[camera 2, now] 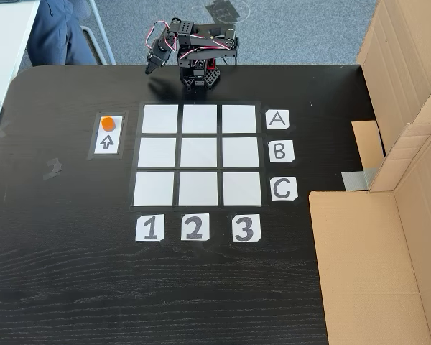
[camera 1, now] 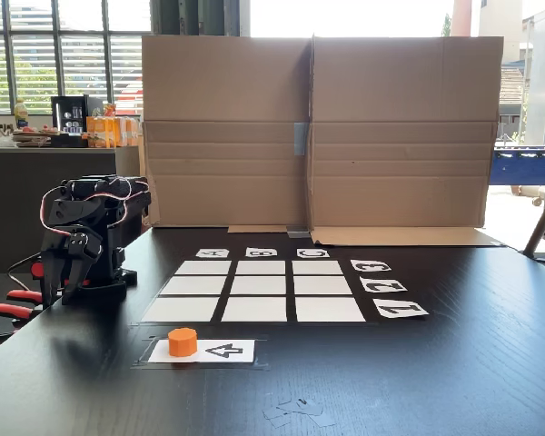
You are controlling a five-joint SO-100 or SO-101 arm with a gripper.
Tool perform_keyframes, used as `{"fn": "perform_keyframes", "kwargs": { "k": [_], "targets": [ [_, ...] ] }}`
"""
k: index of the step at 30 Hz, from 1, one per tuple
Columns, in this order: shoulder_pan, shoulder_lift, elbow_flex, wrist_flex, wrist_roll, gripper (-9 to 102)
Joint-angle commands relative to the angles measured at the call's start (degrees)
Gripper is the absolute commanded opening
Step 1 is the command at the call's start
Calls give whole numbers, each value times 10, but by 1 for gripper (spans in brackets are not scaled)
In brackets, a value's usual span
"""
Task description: Pick up the round, orange token and place it in the grid on square A1.
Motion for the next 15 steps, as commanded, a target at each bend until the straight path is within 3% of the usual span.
{"fn": "perform_keyframes", "kwargs": {
  "k": [1,15],
  "targets": [
    [-5,-22,-61,-4,2,8],
    [-35,-200,-256,14,-3,14]
  ]
}}
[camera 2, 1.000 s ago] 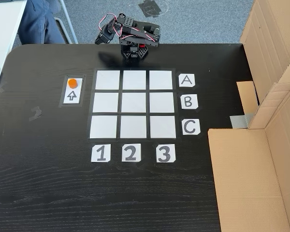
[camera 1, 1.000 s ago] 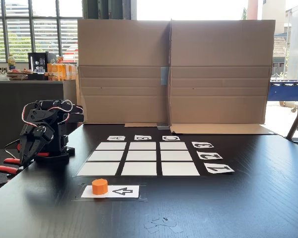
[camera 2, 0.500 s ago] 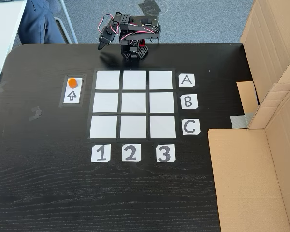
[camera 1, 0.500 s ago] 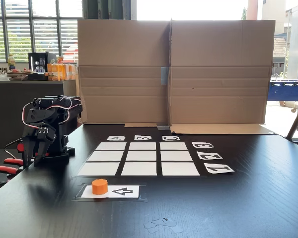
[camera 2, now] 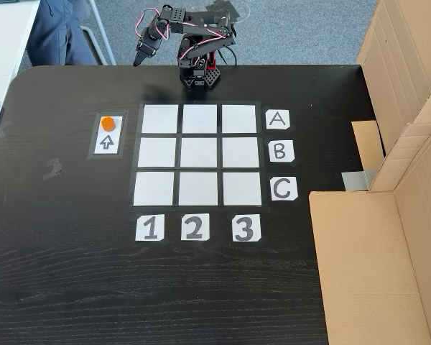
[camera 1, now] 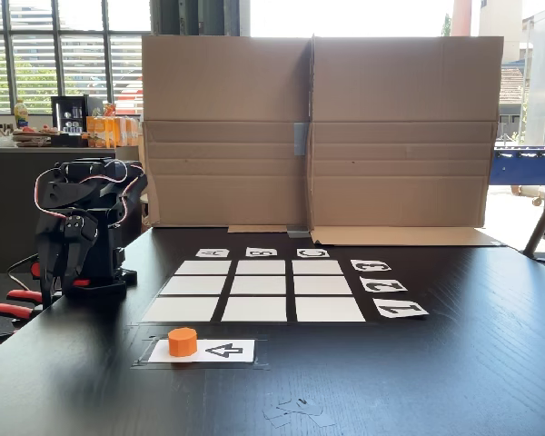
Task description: Pick up the round, orange token and place it in the grid on square A1.
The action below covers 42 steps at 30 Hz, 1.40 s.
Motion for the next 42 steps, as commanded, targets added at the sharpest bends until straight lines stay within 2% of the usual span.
{"fn": "perform_keyframes", "kwargs": {
  "k": [1,14,25,30,42],
  "targets": [
    [-9,-33,-61,11,-6,15],
    [-49,-213,-294,149,-34,17],
    [-102,-340,-398,169,-32,24],
    [-129,-409,-468,214,-25,24],
    [-200,-530,-574,214,25,24]
  ]
}}
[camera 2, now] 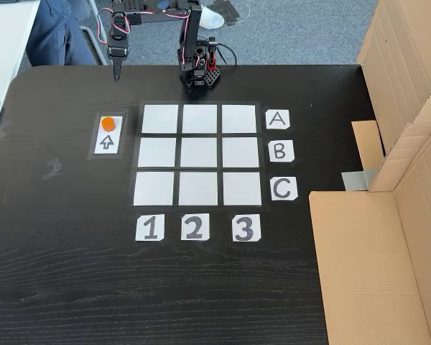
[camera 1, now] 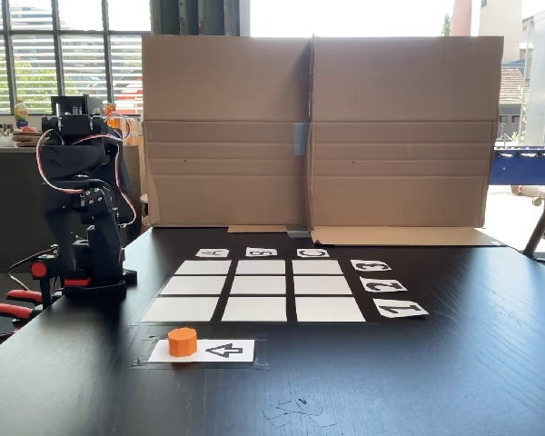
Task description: Pick up the round, orange token and place it in the grid on square A1.
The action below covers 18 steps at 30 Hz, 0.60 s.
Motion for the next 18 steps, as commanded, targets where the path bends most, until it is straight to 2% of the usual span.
{"fn": "perform_keyframes", "kwargs": {
  "k": [1,18],
  "targets": [
    [-20,-17,-38,2,11,24],
    [-131,-151,-134,-2,75,24]
  ]
}}
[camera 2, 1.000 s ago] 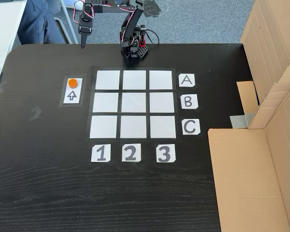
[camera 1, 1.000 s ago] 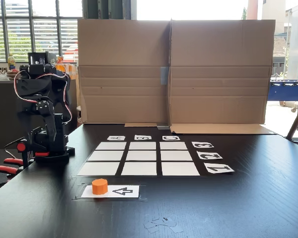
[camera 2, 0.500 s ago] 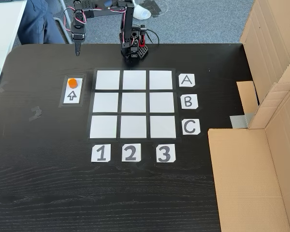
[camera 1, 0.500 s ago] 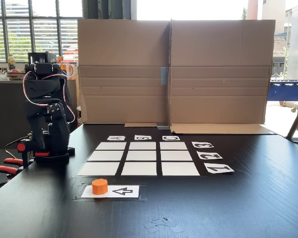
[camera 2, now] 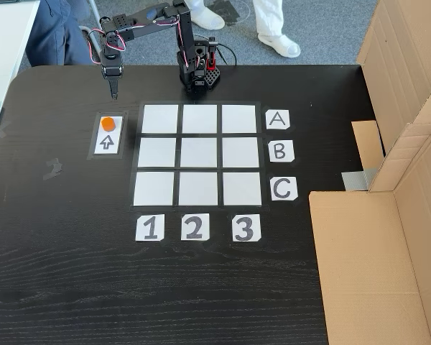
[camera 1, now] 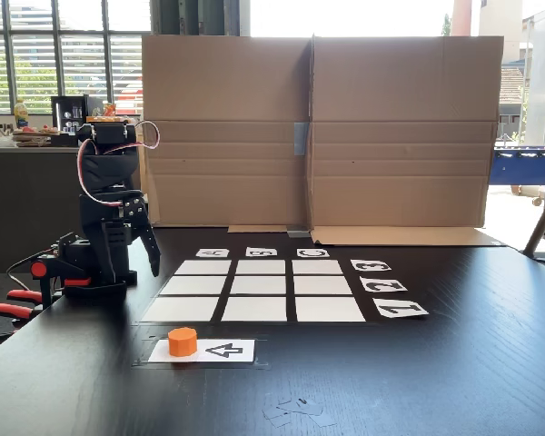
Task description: Pick up the round, orange token and place it in the grid on square A1.
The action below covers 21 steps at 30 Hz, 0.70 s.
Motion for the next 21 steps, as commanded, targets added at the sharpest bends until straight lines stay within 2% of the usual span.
{"fn": "perform_keyframes", "kwargs": {
  "k": [1,21],
  "targets": [
    [-18,-15,-35,-1,11,24],
    [-46,-188,-168,-3,20,28]
  ]
}}
